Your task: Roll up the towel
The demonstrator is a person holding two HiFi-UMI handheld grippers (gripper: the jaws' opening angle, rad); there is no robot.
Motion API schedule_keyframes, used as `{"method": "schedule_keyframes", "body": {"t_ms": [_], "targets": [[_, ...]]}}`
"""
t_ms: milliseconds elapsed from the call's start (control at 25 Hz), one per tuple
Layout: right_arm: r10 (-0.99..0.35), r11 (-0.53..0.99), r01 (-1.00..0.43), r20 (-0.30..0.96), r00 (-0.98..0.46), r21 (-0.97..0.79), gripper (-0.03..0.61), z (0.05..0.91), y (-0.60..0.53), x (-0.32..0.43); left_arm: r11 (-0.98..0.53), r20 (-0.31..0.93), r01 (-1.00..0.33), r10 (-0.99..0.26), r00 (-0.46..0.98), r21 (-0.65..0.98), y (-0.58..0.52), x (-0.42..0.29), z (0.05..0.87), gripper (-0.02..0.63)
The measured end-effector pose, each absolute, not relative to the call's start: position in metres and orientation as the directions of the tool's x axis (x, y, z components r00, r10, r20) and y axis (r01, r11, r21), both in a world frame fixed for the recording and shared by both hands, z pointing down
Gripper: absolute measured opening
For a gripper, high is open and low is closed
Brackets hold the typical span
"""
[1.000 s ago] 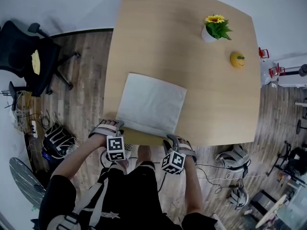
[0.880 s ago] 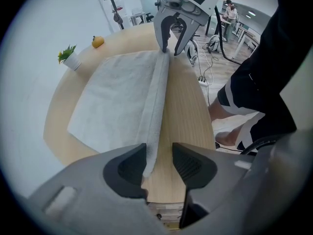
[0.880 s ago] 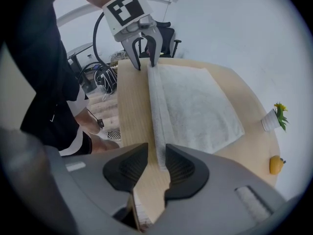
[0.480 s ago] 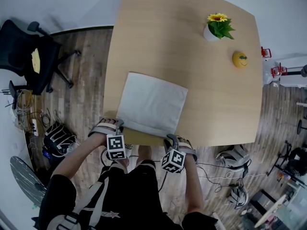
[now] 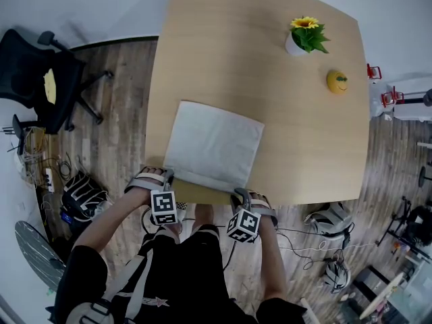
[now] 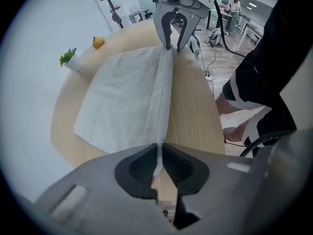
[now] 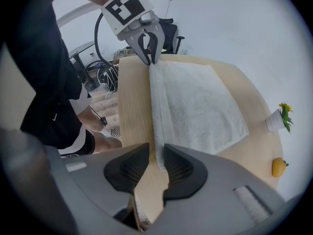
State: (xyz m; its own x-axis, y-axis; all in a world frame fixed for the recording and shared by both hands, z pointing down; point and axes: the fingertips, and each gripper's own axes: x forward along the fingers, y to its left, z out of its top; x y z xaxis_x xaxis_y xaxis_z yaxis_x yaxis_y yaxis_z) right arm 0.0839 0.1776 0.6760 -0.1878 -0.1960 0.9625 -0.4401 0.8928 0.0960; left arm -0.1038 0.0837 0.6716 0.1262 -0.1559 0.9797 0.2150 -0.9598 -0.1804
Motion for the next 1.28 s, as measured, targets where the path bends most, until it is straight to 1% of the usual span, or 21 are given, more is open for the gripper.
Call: {"method": "schedule_keyframes", "body": {"t_ms": [160,240,280,440,720,880,1120,1280], "targets": [[-0.202,0.894,-0.437,0.962,-0.183,0.105,0.099,0.677,0.177,0.085,-0.955,0.978,0.224,-0.168,0.124,-0.193,0.084,-0.103,0.672,0.046],[-0.215,0.896,-0.427,0.961,-0.173,0.124,0.085,0.676,0.177,0.085,-0.953,0.977,0.229,-0.175,0.126,-0.2,0.085,-0.104,0.672,0.042],[-0.228,0.897,-0.42,0.96,-0.165,0.141,0.04,0.676,0.177,0.085,-0.951,0.976,0.232,-0.179,0.128,-0.205,0.085,-0.105,0.672,0.04],[-0.253,0.894,-0.414,0.955,-0.154,0.171,0.031,0.676,0.176,0.086,-0.947,0.971,0.232,-0.197,0.135,-0.224,0.09,-0.108,0.67,0.035],[-0.243,0.89,-0.429,0.957,-0.157,0.156,0.023,0.674,0.19,0.083,-0.95,0.973,0.228,-0.184,0.14,-0.213,0.102,-0.114,0.667,0.034],[-0.205,0.896,-0.429,0.963,-0.174,0.113,0.023,0.672,0.208,0.077,-0.954,0.978,0.234,-0.158,0.139,-0.187,0.119,-0.12,0.665,0.034],[-0.072,0.898,-0.439,0.968,-0.242,-0.043,0.022,0.673,0.246,0.061,-0.961,0.993,0.264,-0.055,0.109,-0.082,0.155,-0.134,0.668,0.034],[-0.032,0.881,-0.462,0.962,-0.27,-0.1,0.023,0.669,0.253,0.057,-0.968,0.994,0.243,-0.034,0.101,-0.058,0.158,-0.136,0.666,0.034]]}}
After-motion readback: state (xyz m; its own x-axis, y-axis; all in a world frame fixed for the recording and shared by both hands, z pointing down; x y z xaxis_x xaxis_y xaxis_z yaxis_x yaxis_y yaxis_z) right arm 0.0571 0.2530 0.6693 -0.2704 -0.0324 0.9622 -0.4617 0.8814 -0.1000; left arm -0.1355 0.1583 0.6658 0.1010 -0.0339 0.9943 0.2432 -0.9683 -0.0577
